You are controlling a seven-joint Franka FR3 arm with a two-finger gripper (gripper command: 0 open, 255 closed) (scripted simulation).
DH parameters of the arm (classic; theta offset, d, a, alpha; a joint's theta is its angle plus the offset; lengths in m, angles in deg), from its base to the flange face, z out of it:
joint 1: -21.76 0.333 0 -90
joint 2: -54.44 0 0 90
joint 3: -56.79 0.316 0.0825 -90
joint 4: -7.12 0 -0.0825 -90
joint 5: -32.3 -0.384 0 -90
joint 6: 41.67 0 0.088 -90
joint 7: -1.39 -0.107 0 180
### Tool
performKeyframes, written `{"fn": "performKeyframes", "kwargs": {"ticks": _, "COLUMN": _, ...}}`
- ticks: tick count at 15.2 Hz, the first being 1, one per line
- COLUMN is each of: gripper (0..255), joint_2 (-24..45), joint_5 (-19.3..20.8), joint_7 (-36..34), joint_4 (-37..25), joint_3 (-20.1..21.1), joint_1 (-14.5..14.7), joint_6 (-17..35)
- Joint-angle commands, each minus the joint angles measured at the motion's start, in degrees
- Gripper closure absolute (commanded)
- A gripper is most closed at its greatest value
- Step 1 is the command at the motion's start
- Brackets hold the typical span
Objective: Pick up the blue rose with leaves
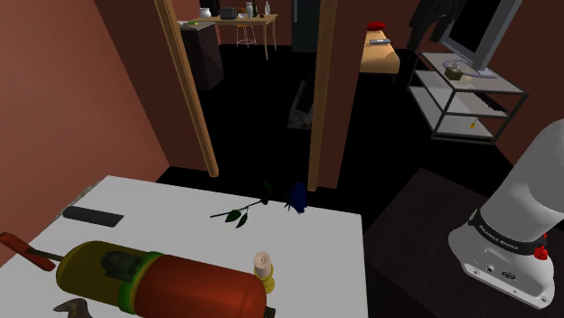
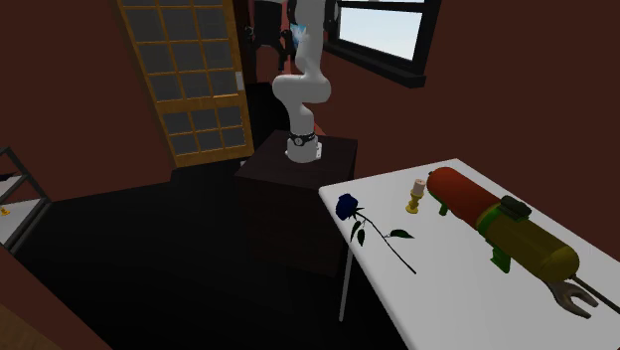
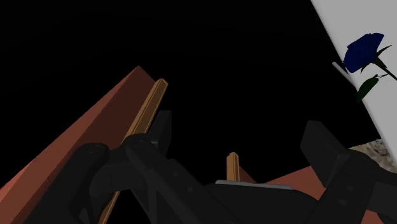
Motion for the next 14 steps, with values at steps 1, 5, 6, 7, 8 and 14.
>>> {"fn": "performKeyframes", "kwargs": {"ticks": 1, "gripper": 0, "joint_2": 0.0, "joint_5": 0.0, "joint_7": 0.0, "joint_4": 0.0, "joint_3": 0.0, "joint_1": 0.0, "joint_6": 0.0}}
{"fn": "performKeyframes", "kwargs": {"ticks": 5, "gripper": 0, "joint_2": 4.2, "joint_5": -1.87, "joint_7": -3.33, "joint_4": 2.21, "joint_3": 2.94, "joint_1": 0.92, "joint_6": 5.14}}
{"fn": "performKeyframes", "kwargs": {"ticks": 6, "gripper": 0, "joint_2": 5.41, "joint_5": -2.31, "joint_7": -4.15, "joint_4": 2.6, "joint_3": 3.68, "joint_1": 1.14, "joint_6": 6.44}}
{"fn": "performKeyframes", "kwargs": {"ticks": 7, "gripper": 0, "joint_2": 6.68, "joint_5": -2.72, "joint_7": -4.96, "joint_4": 2.92, "joint_3": 4.42, "joint_1": 1.37, "joint_6": 7.74}}
{"fn": "performKeyframes", "kwargs": {"ticks": 8, "gripper": 0, "joint_2": 8.02, "joint_5": -3.1, "joint_7": -5.78, "joint_4": 3.18, "joint_3": 5.15, "joint_1": 1.59, "joint_6": 9.04}}
{"fn": "performKeyframes", "kwargs": {"ticks": 14, "gripper": 0, "joint_2": 17.23, "joint_5": -4.83, "joint_7": -10.62, "joint_4": 3.29, "joint_3": 9.5, "joint_1": 2.73, "joint_6": 16.66}}
